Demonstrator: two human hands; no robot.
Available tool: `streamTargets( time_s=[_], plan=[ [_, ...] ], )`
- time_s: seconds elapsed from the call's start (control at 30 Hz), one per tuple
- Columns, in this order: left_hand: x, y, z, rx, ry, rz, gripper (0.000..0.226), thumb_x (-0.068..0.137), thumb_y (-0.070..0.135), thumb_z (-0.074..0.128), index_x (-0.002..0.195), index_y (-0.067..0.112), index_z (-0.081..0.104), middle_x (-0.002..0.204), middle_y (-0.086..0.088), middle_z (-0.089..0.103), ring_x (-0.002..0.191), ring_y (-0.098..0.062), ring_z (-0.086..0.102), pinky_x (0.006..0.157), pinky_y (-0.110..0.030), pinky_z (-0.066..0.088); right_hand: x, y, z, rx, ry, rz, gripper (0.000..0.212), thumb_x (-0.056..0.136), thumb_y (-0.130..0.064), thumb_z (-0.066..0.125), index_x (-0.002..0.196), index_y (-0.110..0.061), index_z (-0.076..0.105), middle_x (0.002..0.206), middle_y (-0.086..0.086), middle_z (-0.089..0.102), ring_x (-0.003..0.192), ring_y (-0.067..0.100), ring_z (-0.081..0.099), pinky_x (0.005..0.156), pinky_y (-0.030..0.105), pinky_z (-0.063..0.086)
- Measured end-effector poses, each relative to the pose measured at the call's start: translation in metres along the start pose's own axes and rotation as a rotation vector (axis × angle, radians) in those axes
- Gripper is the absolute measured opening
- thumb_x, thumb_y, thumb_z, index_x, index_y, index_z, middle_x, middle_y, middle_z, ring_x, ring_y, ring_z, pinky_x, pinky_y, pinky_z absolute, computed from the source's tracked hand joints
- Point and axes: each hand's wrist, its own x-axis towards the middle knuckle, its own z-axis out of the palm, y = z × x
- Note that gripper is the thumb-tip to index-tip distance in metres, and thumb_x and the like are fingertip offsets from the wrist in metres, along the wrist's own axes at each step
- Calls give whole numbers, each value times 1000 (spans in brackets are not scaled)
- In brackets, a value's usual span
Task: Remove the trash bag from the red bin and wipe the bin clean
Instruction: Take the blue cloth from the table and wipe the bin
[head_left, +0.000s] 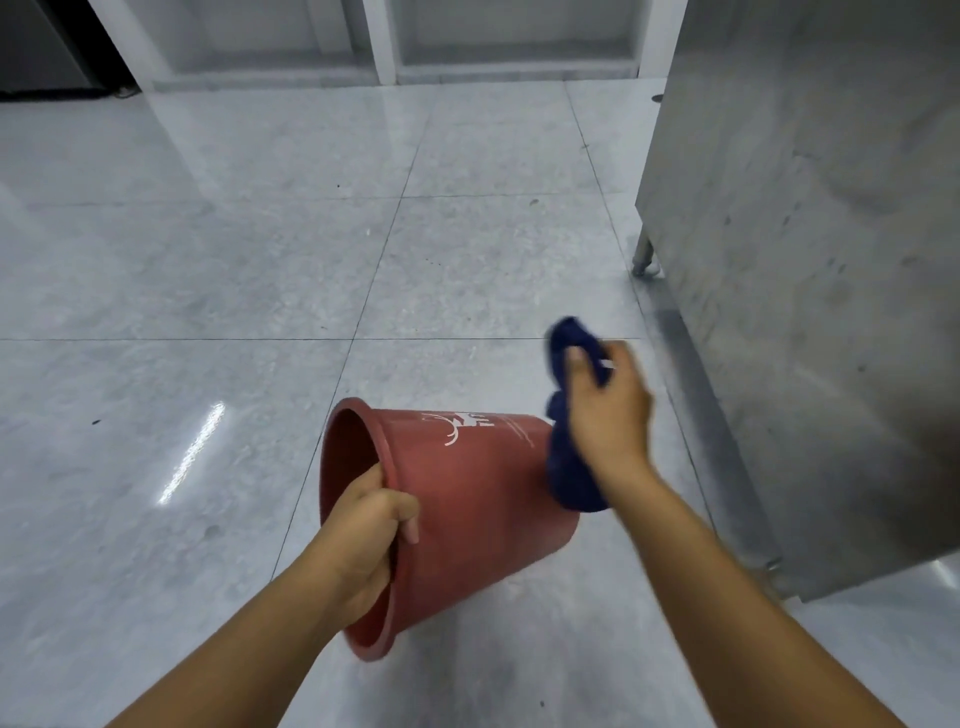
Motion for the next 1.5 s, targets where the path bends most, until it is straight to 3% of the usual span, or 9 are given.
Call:
streamTargets(
  time_s=[0.2, 0.33, 0.4, 0.47, 0.63, 1.07, 1.17, 1.3, 1.5],
  plan=[
    [-7, 18, 17, -74, -93, -69, 31, 57, 7, 39, 48, 6, 69, 52, -14, 66, 44, -27, 64, 46, -28, 54, -64, -47, 71, -75, -473, -145, 29, 94, -37, 48, 90, -13, 62, 79, 2, 65, 74, 21, 58, 64, 30, 41],
    [0, 18, 22, -127, -17, 87, 41, 79, 17, 39, 63, 16, 77, 69, -13, 74, 65, -25, 73, 60, -35, 58, -56, -40, 61, -121, -737, -54, 44, 99, -45, 29, 97, -18, 64, 98, 2, 69, 99, 23, 60, 92, 43, 45],
    [3, 17, 34, -138, 29, 124, 41, 91, 33, 41, 79, 21, 78, 93, -12, 75, 92, -25, 71, 86, -42, 55, -54, -31, 54, -160, -760, -80, 41, 99, -46, 27, 109, -24, 61, 111, 2, 69, 112, 25, 58, 104, 48, 38],
    [6, 14, 42, -78, 59, 146, 41, 93, 51, 38, 92, 27, 72, 106, -7, 72, 105, -19, 66, 97, -39, 48, -54, -24, 49, -183, -715, -141, 39, 97, -49, 29, 108, -26, 59, 105, 2, 70, 103, 25, 62, 99, 49, 43],
    [13, 10, 26, 133, 96, 170, 37, 92, 47, 41, 104, 26, 69, 99, -3, 76, 88, -17, 73, 83, -40, 55, -41, 7, 44, -300, -615, -76, 40, 94, -53, 31, 108, -28, 59, 102, 1, 70, 95, 25, 63, 86, 42, 51],
    [18, 6, 18, 158, 112, 158, 34, 92, 45, 44, 101, 24, 68, 96, -1, 77, 88, -20, 73, 86, -43, 55, 11, 146, -4, -353, -310, 478, 39, 98, -35, 38, 68, -15, 54, 77, 6, 59, 80, 28, 56, 69, 30, 41],
    [25, 11, 15, 58, 124, 137, 36, 94, 42, 44, 117, 21, 61, 109, -7, 72, 98, -25, 70, 96, -48, 50, 1, 156, -16, -220, -3, 605, 40, 99, -35, 38, 97, -5, 64, 101, 17, 66, 93, 35, 60, 76, 35, 46],
    [37, 28, 15, -12, 95, 173, 39, 95, 43, 44, 124, 21, 58, 114, -4, 72, 100, -23, 70, 95, -46, 50, 13, 108, -44, -49, 302, 434, 38, 99, -37, 39, 97, -7, 62, 103, 15, 66, 96, 32, 60, 84, 38, 46],
    [47, 50, 12, -56, 158, -23, 48, 97, 44, 39, 117, 5, 60, 100, -10, 74, 85, -20, 72, 68, -33, 54, -21, -10, -9, -24, 20, -10, 30, 95, -38, 46, 73, -20, 56, 72, 2, 63, 70, 22, 57, 65, 32, 43]
  ],
)
